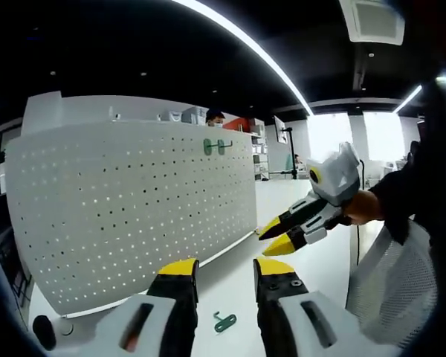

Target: Insert the hook assembly into the mounting plate slot until the hook locks in place.

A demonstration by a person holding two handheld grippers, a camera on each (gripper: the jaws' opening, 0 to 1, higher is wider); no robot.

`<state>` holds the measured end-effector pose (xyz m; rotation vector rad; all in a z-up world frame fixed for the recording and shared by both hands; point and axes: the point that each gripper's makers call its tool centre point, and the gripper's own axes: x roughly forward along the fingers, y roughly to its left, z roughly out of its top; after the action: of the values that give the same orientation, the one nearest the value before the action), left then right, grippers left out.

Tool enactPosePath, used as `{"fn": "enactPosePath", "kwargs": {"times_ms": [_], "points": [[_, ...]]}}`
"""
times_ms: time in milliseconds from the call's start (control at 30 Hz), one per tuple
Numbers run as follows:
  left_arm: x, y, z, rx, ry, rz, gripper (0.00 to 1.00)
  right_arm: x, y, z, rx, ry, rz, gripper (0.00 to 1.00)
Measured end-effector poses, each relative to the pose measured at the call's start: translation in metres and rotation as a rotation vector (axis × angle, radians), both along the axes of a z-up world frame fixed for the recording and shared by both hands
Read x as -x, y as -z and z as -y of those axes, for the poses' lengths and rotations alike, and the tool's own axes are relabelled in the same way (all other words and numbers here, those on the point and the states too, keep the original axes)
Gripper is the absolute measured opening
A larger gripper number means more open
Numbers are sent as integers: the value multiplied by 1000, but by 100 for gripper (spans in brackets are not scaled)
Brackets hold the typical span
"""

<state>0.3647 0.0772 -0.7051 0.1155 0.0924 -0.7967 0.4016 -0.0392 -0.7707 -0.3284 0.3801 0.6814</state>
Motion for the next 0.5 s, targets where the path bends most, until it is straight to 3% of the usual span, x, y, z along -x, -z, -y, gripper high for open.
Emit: {"fn": "enactPosePath", "kwargs": {"times_ms": [133,500], "points": [[0,-1,0,1,1,4,30,9,20,-5,51,-83,-52,20],[2,0,2,-8,5,4,29,21,72,-3,194,-170,-162,13]]}}
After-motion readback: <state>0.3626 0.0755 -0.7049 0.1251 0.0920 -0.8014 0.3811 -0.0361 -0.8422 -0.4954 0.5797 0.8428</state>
